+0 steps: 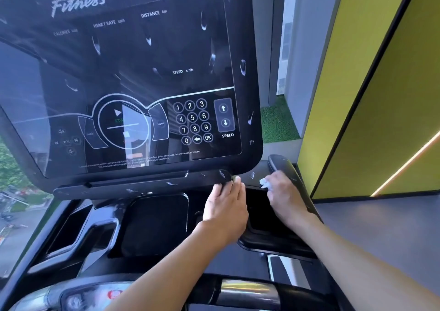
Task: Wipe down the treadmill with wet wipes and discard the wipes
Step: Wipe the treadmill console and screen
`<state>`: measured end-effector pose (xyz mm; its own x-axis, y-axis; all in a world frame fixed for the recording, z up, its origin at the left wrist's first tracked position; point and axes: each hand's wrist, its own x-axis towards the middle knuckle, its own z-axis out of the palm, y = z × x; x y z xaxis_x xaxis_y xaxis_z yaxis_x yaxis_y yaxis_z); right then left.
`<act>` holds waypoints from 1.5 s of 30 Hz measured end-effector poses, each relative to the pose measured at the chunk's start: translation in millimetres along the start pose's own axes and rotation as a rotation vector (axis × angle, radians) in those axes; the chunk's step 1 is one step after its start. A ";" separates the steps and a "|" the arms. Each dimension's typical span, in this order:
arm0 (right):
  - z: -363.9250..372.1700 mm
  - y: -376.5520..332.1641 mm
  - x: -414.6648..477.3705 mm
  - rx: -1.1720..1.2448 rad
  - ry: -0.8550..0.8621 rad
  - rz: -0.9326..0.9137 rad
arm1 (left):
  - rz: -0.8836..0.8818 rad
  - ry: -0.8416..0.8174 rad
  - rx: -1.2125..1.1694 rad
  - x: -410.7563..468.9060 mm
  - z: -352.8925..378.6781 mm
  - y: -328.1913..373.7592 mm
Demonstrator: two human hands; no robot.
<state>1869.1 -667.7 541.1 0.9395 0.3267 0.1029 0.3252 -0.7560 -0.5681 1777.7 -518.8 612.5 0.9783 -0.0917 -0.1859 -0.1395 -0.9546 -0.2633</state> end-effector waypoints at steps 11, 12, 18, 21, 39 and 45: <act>1.4 6.7 -4.6 -0.488 0.000 -0.120 | -0.067 -0.069 0.087 6.9 5.4 8.5; -1.5 6.7 0.1 -0.437 -0.010 -0.111 | -0.081 -0.065 0.066 5.9 7.1 9.2; -2.4 14.0 -22.5 -0.297 0.033 -0.171 | -0.062 0.010 0.061 3.9 12.6 16.4; -0.9 11.8 -27.2 -0.407 -0.021 -0.127 | 0.014 0.009 0.073 6.6 17.1 13.7; -15.5 -4.0 8.8 -0.421 -0.345 -0.053 | -0.036 -0.062 -0.041 12.8 23.5 7.9; -16.3 9.3 -10.9 -0.447 -0.298 -0.134 | -0.045 -0.052 -0.051 12.6 24.8 9.3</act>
<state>1863.6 -687.5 548.0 0.8368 0.5338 -0.1215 0.5147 -0.8428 -0.1575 1784.9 -521.8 584.2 0.9739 -0.0344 -0.2245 -0.0860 -0.9707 -0.2245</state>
